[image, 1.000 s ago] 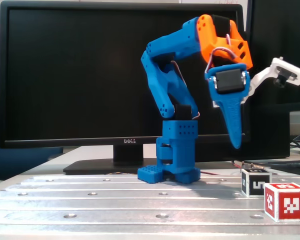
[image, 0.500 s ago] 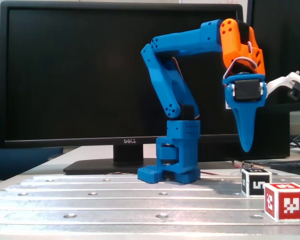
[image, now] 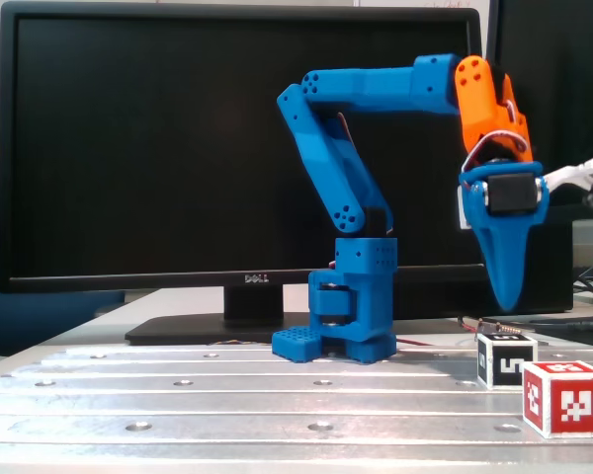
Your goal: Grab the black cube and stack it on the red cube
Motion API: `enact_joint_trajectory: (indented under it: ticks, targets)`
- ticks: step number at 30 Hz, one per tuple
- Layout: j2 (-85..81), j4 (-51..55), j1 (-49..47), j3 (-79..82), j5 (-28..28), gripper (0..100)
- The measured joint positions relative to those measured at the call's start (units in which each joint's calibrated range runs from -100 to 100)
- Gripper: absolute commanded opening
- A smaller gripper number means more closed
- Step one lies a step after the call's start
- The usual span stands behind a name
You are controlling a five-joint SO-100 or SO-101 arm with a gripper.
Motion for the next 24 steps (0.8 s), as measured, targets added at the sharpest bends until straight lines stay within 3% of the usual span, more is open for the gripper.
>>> enact_joint_trajectory:
  ticks: [24]
  targets:
    - [5.92,-0.43,0.07,-0.09,0.00,1]
